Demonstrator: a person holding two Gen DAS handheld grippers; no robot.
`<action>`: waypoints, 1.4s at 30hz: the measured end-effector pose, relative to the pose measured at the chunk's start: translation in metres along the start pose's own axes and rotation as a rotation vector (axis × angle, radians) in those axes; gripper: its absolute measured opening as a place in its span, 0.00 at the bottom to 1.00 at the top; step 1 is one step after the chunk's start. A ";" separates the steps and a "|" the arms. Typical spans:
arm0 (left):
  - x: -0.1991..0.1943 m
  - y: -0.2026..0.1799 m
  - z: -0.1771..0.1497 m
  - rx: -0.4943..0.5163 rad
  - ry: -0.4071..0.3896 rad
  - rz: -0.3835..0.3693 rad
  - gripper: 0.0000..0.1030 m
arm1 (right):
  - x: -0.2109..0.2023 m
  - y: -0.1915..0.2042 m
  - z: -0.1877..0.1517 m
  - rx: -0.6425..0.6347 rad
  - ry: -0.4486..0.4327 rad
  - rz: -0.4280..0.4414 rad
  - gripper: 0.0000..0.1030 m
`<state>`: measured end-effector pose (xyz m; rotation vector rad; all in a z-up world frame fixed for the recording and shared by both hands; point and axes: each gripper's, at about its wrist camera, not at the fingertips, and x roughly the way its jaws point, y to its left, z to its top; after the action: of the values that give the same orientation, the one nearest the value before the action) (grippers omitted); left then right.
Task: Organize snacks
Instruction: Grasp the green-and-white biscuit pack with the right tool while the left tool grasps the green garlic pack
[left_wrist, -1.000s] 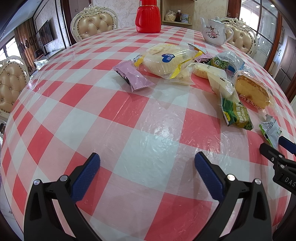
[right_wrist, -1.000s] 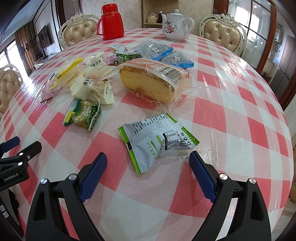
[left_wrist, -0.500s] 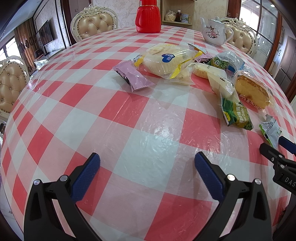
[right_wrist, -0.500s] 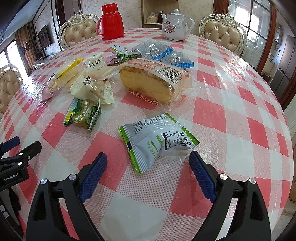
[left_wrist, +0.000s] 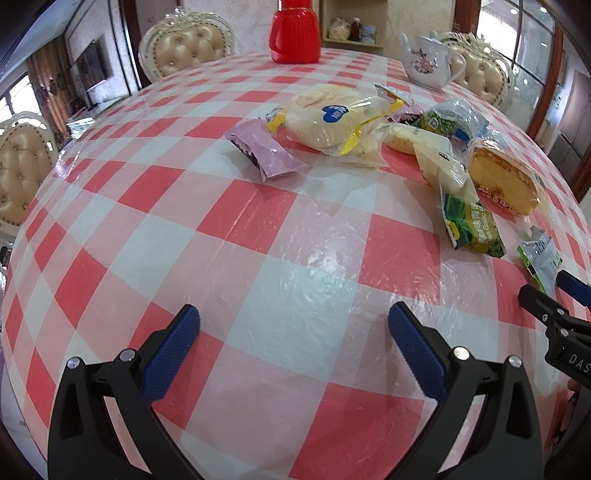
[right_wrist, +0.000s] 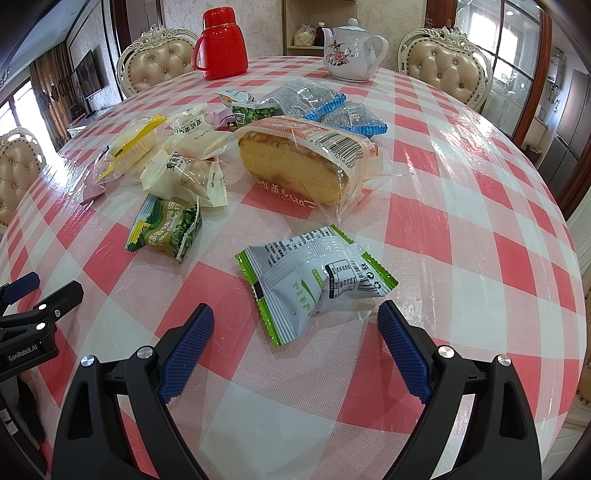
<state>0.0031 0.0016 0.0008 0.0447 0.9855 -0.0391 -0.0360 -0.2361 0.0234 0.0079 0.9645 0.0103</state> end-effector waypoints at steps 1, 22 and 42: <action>-0.002 0.002 0.000 0.013 0.006 -0.011 0.99 | 0.001 0.001 0.001 -0.004 0.008 0.000 0.85; -0.025 -0.015 -0.005 0.031 -0.064 -0.167 0.99 | 0.019 -0.002 0.028 -0.207 0.032 0.173 0.84; 0.019 -0.129 0.040 0.170 -0.068 -0.146 0.42 | -0.033 -0.077 -0.006 0.005 -0.155 0.182 0.55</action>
<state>0.0404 -0.1296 0.0045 0.1264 0.9146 -0.2565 -0.0591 -0.3138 0.0460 0.0997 0.8066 0.1725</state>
